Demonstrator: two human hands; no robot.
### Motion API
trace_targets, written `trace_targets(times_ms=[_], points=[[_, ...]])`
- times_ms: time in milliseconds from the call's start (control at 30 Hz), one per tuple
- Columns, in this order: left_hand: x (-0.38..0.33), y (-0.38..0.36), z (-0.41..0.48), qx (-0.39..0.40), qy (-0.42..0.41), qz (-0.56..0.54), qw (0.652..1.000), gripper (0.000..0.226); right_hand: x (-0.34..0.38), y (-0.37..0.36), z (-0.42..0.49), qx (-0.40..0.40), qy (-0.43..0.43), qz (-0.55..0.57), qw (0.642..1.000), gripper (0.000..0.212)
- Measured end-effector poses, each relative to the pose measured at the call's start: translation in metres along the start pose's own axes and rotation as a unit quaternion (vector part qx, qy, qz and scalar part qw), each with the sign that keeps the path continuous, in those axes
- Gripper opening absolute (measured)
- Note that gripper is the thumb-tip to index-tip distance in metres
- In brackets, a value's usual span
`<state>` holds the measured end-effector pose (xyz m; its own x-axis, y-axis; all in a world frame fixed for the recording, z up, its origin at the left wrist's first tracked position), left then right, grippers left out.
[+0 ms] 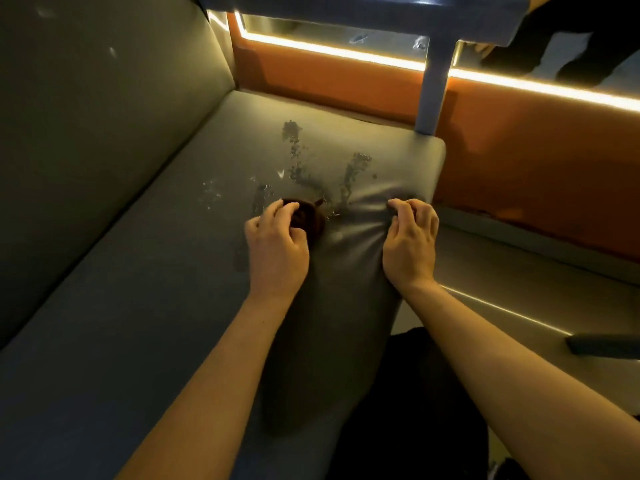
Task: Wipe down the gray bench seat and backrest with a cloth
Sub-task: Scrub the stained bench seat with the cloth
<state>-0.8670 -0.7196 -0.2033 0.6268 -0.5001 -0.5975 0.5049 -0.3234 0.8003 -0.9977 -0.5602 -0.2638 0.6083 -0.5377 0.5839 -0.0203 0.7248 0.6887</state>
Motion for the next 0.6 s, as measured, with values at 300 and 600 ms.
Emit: trace_targets(times_ms=[300,600], points=[[-0.049,-0.054,-0.013,0.075,-0.079,0.007,0.994,0.044,-0.004,0.000,-0.003,-0.020,-0.002,0.000,1.000,0.032],[-0.027,-0.039,-0.022,0.024,-0.160,0.045,0.986,0.037,-0.006,0.018,-0.003,0.005,0.002,0.071,0.997,0.029]])
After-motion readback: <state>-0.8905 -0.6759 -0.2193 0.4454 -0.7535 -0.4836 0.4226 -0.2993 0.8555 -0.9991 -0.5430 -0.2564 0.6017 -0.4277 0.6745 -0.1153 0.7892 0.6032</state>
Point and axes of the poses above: each hand's wrist, its own z-axis towards the middle knuckle, its own y-axis out of the back of the hand, x = y × z, the point moved 1 cm from there along z, towards the middle knuckle, and after that the axes turned 15 degrees about y, right-handed, at the moved point
